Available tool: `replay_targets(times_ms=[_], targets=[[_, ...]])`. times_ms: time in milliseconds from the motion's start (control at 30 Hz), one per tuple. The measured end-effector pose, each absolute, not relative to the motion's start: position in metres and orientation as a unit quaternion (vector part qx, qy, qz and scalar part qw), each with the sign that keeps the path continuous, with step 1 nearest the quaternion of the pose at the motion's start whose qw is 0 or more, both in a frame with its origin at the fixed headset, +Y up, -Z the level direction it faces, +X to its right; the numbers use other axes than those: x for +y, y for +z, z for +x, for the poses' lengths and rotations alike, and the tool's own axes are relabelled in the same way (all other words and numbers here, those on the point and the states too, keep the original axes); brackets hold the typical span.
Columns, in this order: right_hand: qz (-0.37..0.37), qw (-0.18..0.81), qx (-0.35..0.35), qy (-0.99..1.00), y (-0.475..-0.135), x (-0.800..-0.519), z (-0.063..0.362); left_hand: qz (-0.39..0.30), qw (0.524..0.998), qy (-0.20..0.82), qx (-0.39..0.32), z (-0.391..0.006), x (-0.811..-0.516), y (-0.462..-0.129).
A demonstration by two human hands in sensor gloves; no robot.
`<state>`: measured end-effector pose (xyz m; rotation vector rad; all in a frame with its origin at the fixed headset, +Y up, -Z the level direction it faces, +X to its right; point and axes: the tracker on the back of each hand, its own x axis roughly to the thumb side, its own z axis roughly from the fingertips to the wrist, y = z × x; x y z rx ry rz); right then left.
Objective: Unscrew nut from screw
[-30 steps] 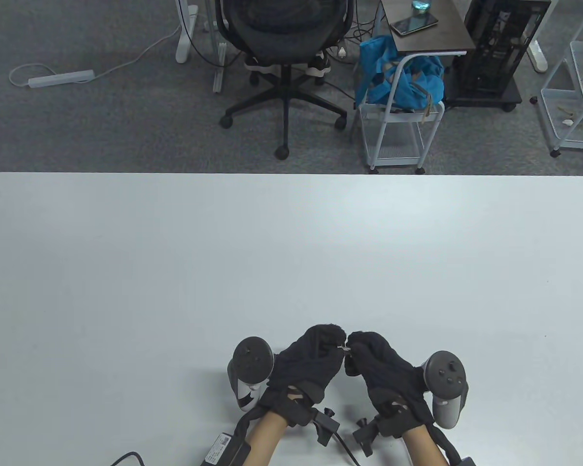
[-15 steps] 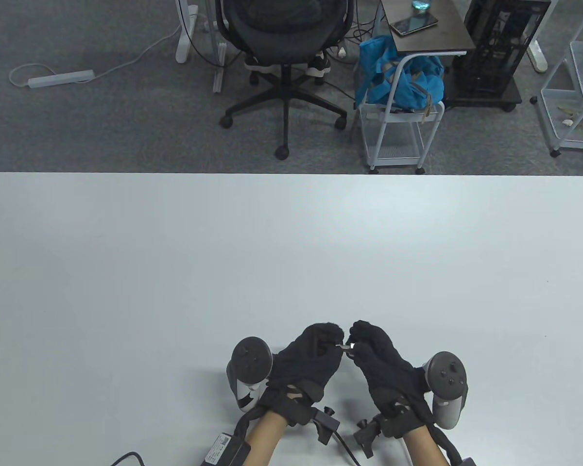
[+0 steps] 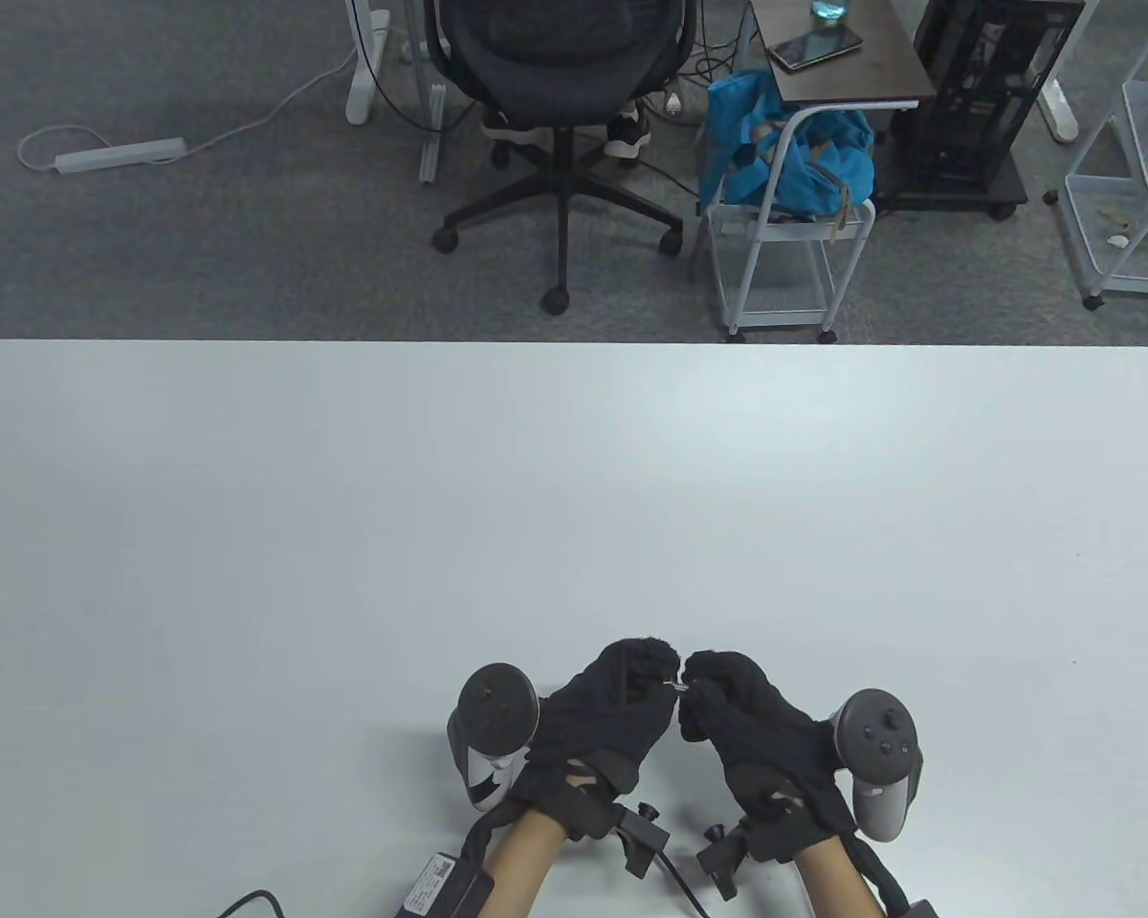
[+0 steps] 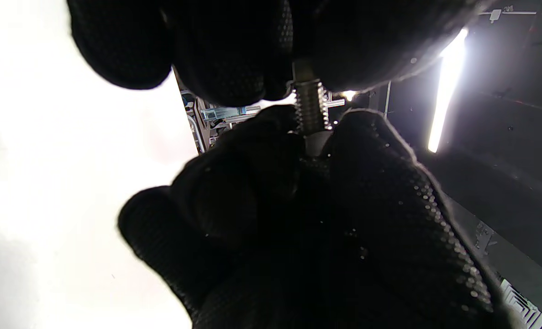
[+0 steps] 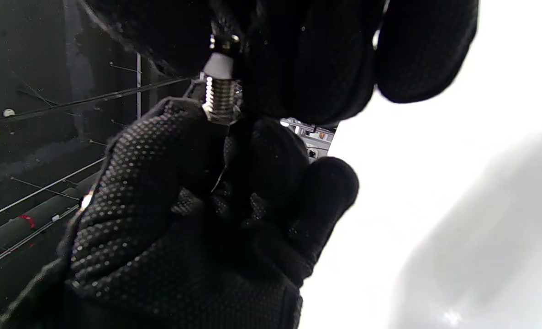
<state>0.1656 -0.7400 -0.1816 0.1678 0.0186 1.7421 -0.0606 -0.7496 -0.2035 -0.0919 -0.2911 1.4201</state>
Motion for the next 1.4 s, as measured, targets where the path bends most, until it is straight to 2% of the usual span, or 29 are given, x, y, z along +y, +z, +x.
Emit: replay_targets(times_ms=[200, 300, 433, 600, 900, 1067, 1267, 1400], targets=[[0.089, 0.649, 0.002, 0.756, -0.180, -0.737, 0.164, -0.042, 0.740, 0.661, -0.122, -0.062, -0.750, -0.204], [0.071, 0.659, -0.001, 0.748, -0.180, -0.742, 0.166, -0.048, 0.733, 0.669, -0.114, -0.064, -0.753, -0.205], [0.035, 0.654, 0.029, 0.755, -0.181, -0.749, 0.169, -0.047, 0.735, 0.666, -0.118, -0.064, -0.752, -0.205], [0.048, 0.650, 0.053, 0.756, -0.182, -0.750, 0.164, -0.045, 0.744, 0.654, -0.132, -0.061, -0.750, -0.204], [0.080, 0.638, 0.026, 0.766, -0.182, -0.741, 0.163, -0.049, 0.743, 0.656, -0.123, -0.062, -0.750, -0.204], [0.066, 0.628, -0.007, 0.775, -0.181, -0.739, 0.166, -0.049, 0.745, 0.654, -0.125, -0.062, -0.750, -0.204], [0.083, 0.649, 0.018, 0.756, -0.181, -0.740, 0.164, -0.044, 0.738, 0.663, -0.117, -0.064, -0.750, -0.205], [0.044, 0.649, 0.046, 0.758, -0.181, -0.749, 0.166, -0.040, 0.741, 0.659, -0.124, -0.063, -0.749, -0.204]])
